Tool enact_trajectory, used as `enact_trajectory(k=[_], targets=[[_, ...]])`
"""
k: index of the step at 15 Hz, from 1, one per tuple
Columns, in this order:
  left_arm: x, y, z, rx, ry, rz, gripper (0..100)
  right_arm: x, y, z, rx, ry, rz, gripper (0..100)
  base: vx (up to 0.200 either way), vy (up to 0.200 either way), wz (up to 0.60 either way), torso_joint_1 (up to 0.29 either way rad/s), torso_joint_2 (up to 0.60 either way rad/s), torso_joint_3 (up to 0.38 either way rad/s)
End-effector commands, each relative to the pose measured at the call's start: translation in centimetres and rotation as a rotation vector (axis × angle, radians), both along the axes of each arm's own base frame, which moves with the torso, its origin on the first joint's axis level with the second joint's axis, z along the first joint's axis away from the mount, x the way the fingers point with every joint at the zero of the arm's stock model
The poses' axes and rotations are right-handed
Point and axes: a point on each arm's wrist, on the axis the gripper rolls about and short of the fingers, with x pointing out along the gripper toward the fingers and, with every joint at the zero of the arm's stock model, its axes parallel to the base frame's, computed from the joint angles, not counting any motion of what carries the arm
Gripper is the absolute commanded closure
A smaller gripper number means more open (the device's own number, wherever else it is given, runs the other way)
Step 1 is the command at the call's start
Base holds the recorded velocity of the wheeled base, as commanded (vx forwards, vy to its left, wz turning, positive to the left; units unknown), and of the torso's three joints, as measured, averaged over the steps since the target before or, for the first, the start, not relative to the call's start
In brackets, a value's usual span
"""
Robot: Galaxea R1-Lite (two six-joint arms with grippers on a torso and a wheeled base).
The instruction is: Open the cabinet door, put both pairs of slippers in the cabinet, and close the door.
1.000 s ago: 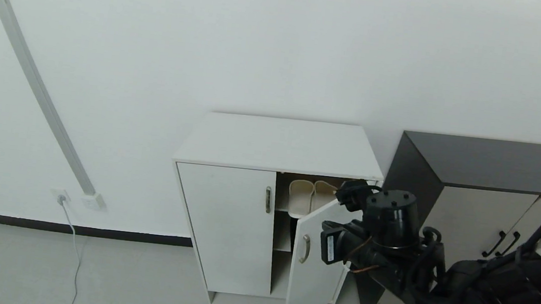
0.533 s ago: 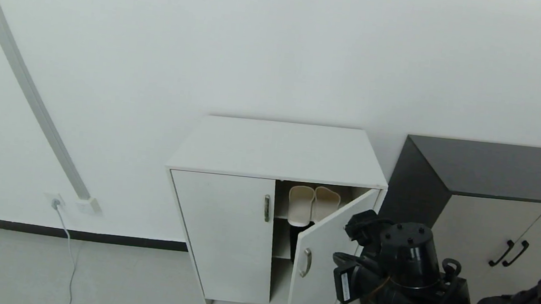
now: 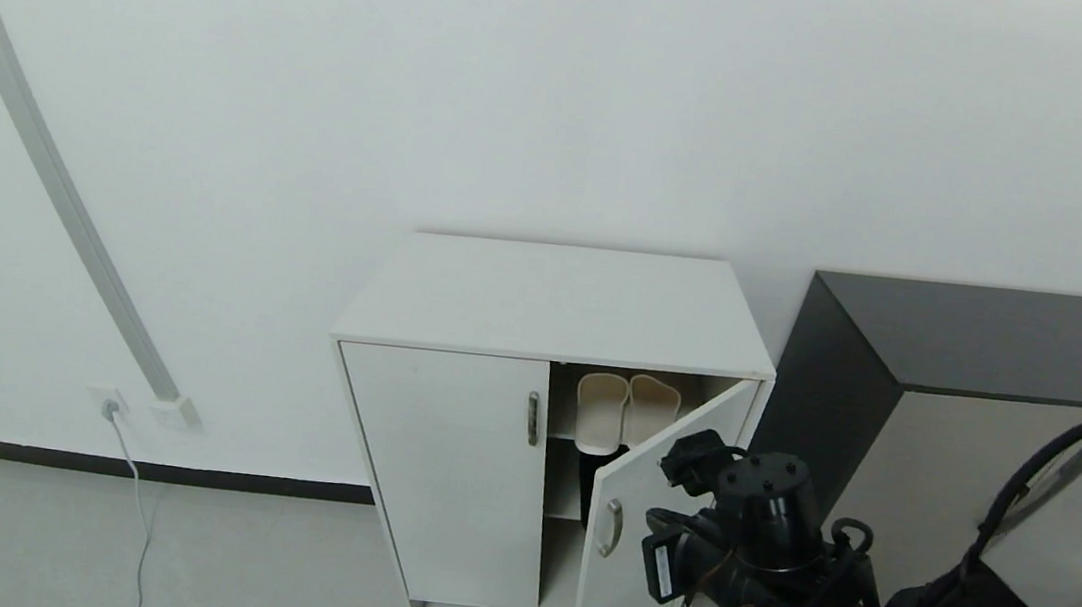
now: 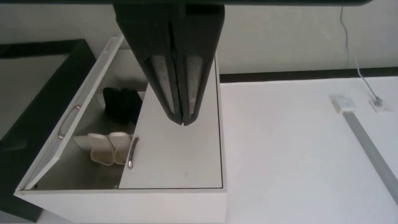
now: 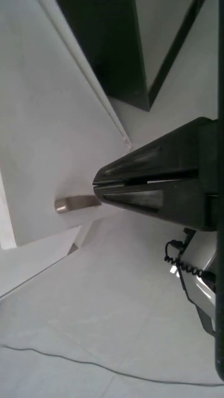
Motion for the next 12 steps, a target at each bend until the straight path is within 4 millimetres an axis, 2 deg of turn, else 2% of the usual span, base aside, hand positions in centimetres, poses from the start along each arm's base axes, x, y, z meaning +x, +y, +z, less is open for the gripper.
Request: enact_trajectory(k=[1, 7, 12], targets=[[0.0, 0.0, 0.0, 0.000, 0.000, 0.000, 100, 1.8, 1.0, -2.0, -0.018, 0.020, -0.014, 100, 0.000, 0.000, 0.00, 0.000, 0.00, 0.000], [0.0, 0.0, 0.0, 0.001, 0.000, 0.000, 100, 6.1, 2.7, -4.5, -0.001, -0.002, -0.058, 100, 0.000, 0.000, 0.00, 0.000, 0.00, 0.000], [0.0, 0.0, 0.0, 0.001, 0.000, 0.000, 100, 10.1, 2.7, -5.2, 0.033, -0.052, -0.116, 100, 0.000, 0.000, 0.00, 0.000, 0.00, 0.000]])
